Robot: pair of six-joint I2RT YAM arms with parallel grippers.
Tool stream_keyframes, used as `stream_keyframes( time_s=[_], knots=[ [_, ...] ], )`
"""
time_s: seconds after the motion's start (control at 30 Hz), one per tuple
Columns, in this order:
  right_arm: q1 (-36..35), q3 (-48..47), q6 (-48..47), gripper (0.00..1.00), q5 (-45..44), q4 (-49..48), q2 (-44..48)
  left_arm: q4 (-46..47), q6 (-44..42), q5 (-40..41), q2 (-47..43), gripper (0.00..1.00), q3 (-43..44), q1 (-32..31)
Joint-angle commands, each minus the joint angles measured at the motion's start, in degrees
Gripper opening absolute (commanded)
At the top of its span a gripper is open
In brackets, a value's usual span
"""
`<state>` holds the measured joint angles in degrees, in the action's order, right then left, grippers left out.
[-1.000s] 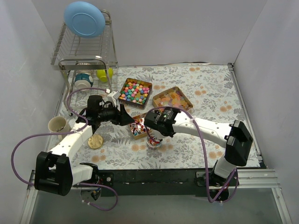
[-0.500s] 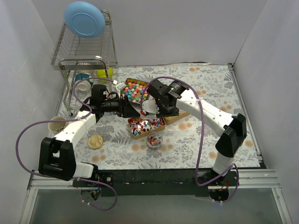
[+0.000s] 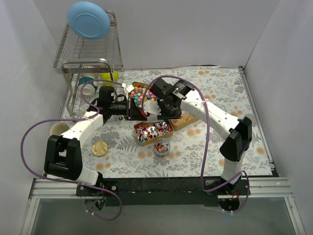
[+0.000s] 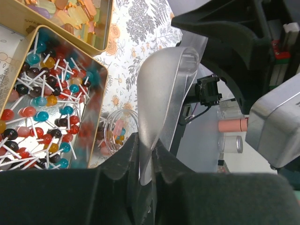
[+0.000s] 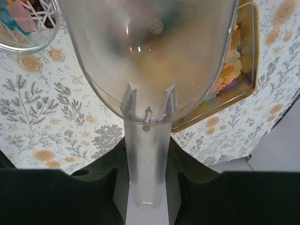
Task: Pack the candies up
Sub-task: Adjust the spatula.
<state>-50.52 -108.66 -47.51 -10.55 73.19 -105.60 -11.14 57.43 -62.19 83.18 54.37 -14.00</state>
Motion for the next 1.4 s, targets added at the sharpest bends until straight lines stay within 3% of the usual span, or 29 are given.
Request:
stream_keyframes(
  time_s=[0.0,0.1,0.2,0.3,0.33,0.37,0.5,0.63,0.8,1.0,1.1,1.23,1.37],
  knots=[
    [0.0,2.0,1.3,0.01,4.8,-2.1,1.9,3.9,3.2,-6.9,0.1,0.00,0.0,-0.4],
    [0.2,6.1,1.4,0.01,8.8,-3.0,4.2,6.9,5.1,-9.9,0.2,0.00,-1.8,-0.4],
    [3.3,12.8,2.3,0.25,14.7,-7.1,10.2,8.7,6.3,-11.9,0.0,0.00,-3.4,-0.4],
    [9.3,19.0,3.5,0.58,22.0,-12.4,17.8,10.4,7.5,-12.9,-0.3,0.00,-4.9,-0.4],
    [11.0,20.4,3.6,0.88,24.1,-16.5,19.7,10.6,7.7,-13.0,-0.1,0.00,-5.1,-0.4],
    [14.3,21.6,3.8,0.98,29.0,-18.3,21.6,10.8,8.0,-13.1,0.0,0.00,-5.2,-0.4],
    [18.5,30.1,5.5,0.98,37.8,-28.7,30.5,10.8,8.5,-13.4,0.9,0.00,-4.9,-0.4],
    [18.9,32.9,5.6,0.94,44.8,-33.0,32.3,10.8,8.9,-13.8,2.4,0.00,-4.0,-0.4],
    [18.9,34.2,6.7,0.89,44.7,-39.5,31.9,13.1,10.3,-14.4,3.2,0.00,-3.7,-0.5],
    [18.0,35.0,-1.4,0.82,44.6,-38.2,30.5,13.3,10.9,-14.7,3.6,0.00,-3.6,-0.4],
    [17.6,35.4,-3.1,0.77,44.6,-38.2,30.4,13.3,10.9,-14.8,3.8,0.00,-3.4,-0.4],
    [16.2,36.9,-5.8,0.60,43.3,-37.3,30.5,13.3,10.9,-15.0,4.4,0.00,-3.1,-0.4],
    [15.4,38.4,-6.0,0.49,42.7,-37.9,30.9,13.2,11.2,-15.2,4.9,0.00,-2.9,-0.4]
  ],
)
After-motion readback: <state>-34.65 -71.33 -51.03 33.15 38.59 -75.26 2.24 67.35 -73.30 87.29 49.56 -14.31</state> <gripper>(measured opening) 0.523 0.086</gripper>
